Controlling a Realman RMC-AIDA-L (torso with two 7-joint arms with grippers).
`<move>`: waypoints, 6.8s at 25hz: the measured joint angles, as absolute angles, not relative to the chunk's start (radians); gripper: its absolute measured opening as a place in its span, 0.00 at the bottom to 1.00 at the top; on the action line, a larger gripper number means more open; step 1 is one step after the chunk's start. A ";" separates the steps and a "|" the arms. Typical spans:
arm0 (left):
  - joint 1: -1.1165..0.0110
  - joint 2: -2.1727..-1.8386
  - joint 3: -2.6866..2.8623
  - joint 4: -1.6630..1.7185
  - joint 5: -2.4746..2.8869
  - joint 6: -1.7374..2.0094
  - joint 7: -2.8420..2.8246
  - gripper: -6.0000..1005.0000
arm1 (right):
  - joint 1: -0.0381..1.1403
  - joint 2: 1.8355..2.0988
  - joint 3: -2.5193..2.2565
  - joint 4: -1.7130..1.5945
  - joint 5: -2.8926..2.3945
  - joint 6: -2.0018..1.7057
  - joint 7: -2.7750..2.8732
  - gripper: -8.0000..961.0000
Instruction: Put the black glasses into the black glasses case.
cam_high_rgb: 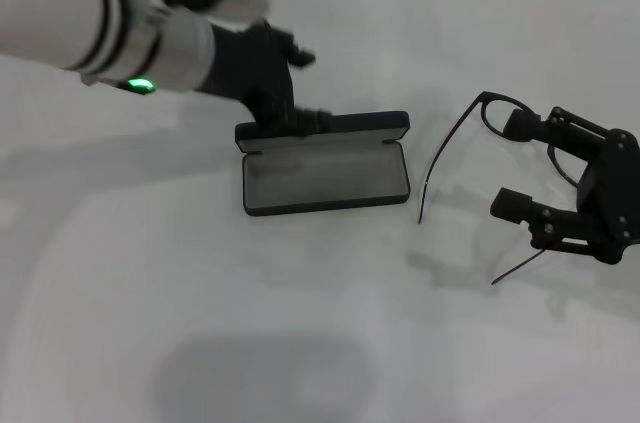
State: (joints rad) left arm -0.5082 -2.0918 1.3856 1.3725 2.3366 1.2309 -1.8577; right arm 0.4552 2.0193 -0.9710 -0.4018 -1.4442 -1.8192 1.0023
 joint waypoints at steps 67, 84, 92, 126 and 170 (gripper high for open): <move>-0.420 -2.036 0.886 0.551 1.801 1.759 -1.327 0.86 | 1.009 2.026 -1.241 -0.786 -2.727 -1.311 2.356 0.53; -0.433 -2.049 0.882 0.551 1.800 1.746 -1.327 0.85 | 0.996 2.026 -1.284 -0.722 -2.666 -1.219 2.346 0.24; -0.434 -2.051 0.882 0.551 1.798 1.745 -1.327 0.84 | 0.990 2.026 -1.286 -0.721 -2.662 -1.214 2.339 0.17; -0.550 -2.063 0.815 0.455 1.515 1.823 -1.261 0.57 | 0.726 1.919 -0.799 -0.643 -2.068 -1.766 1.821 0.13; -0.655 -2.097 0.889 0.283 1.490 1.719 -1.089 0.03 | 0.825 2.013 -0.818 -0.569 -1.958 -1.781 1.807 0.15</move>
State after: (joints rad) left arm -0.6547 -2.0968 0.8889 0.2830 1.4896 1.7191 -1.0894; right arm 0.8248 2.0132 -0.8176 -0.5688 -1.9580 -1.7813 1.8067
